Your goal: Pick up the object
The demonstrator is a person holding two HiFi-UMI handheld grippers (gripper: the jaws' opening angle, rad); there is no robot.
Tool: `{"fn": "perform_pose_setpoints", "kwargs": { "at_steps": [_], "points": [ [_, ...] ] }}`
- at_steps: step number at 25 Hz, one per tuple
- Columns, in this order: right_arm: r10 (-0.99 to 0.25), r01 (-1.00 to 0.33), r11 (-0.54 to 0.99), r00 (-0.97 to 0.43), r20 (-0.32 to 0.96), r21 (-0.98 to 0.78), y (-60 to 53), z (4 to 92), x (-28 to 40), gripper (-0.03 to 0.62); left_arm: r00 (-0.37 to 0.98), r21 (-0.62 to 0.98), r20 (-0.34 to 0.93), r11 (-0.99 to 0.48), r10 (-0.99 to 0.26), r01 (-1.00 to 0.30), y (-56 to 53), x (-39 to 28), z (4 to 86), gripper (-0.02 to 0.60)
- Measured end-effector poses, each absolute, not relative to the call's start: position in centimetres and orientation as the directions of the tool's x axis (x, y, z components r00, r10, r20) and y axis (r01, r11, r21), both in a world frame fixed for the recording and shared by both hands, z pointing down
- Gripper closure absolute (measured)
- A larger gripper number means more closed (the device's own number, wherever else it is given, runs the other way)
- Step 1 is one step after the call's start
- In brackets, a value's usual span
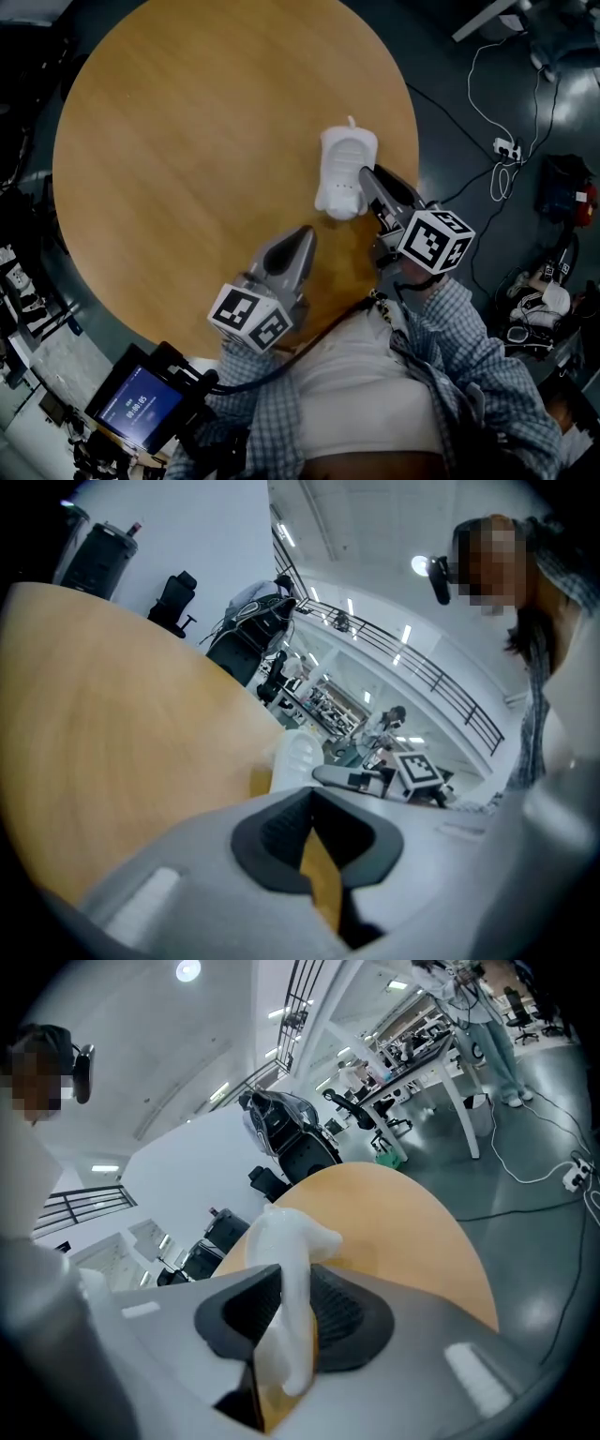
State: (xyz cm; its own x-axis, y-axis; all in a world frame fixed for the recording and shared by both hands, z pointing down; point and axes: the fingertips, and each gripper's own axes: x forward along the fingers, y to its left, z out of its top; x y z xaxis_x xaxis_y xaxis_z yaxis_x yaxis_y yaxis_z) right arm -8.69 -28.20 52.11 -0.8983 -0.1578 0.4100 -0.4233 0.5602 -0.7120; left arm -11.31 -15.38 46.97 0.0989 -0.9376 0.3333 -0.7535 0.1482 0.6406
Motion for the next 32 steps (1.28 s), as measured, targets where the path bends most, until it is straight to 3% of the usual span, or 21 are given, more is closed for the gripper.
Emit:
{"fn": "perform_pose_setpoints", "kwargs": {
  "at_steps": [12, 32],
  "points": [
    [-0.225, -0.331, 0.578, -0.943, 0.244, -0.746, -27.5, 44.2, -8.4, 0.493, 0.077, 0.597, 0.27, 0.104, -0.96, -0.795, -14.1, -11.3, 41.4, 0.578],
    [-0.247, -0.249, 0.667, -0.963, 0.107, -0.702, -26.2, 36.3, -8.6, 0.491, 0.084, 0.53, 0.191, 0.031, -0.978, -0.848, -14.6, -11.4, 36.6, 0.578]
  ]
}}
